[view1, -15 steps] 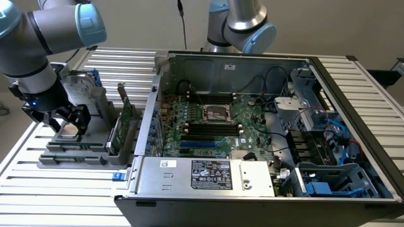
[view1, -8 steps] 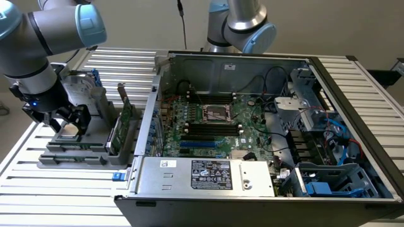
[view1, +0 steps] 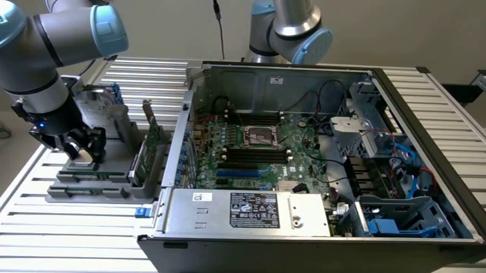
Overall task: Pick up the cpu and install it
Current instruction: 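Pick up the cpu and move it towards the insertion slot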
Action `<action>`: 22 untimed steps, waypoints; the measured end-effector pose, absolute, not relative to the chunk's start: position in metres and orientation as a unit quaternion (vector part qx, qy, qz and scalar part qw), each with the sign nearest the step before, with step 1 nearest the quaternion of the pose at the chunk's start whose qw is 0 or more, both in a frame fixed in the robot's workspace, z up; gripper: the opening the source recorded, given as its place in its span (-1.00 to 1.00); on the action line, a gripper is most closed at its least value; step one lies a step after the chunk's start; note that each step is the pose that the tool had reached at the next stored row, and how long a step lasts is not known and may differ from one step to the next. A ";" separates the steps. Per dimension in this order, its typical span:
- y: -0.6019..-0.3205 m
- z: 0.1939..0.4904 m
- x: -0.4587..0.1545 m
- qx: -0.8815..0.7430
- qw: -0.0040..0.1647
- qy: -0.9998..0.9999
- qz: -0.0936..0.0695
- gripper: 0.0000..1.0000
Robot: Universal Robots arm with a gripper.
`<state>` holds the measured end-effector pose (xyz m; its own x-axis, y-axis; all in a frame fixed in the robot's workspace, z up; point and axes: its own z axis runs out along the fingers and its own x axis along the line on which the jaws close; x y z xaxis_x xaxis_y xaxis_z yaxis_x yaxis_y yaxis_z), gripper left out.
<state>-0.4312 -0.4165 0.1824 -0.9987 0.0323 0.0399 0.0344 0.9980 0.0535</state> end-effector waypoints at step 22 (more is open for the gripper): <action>-0.417 0.232 -0.430 -0.016 0.020 -0.999 -0.032 0.10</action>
<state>-0.4296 -0.4166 0.2321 -0.9987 0.0316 0.0403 0.0342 0.9974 0.0636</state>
